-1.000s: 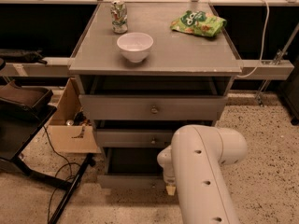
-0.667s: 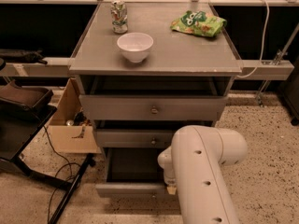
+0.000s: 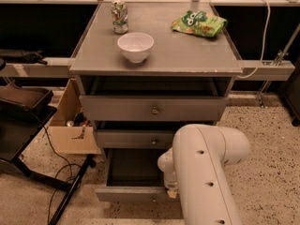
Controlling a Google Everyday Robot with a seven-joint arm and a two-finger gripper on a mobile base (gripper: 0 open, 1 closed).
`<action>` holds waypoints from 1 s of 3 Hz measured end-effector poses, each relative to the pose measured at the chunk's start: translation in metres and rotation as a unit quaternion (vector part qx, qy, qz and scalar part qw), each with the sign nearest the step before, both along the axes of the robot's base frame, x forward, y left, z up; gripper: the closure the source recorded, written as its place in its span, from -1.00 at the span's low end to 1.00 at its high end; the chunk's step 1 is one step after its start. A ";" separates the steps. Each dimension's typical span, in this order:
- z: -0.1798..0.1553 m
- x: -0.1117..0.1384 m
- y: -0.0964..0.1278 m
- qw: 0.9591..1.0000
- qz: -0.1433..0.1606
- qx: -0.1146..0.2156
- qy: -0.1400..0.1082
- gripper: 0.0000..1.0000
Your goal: Open bottom drawer
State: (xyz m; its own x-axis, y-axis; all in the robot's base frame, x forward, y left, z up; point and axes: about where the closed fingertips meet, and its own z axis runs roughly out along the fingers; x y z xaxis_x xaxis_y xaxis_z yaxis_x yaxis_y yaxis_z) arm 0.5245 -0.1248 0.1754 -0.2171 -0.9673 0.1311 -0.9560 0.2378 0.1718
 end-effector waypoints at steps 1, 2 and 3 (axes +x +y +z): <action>0.000 0.000 0.000 1.000 0.000 0.000 0.000 1.00; 0.001 -0.017 -0.002 1.000 -0.014 0.001 0.016 1.00; 0.008 -0.042 -0.001 0.998 -0.040 0.005 0.042 1.00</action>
Offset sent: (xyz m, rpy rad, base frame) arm -0.2727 -0.0089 0.0784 0.0242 0.5323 -0.4758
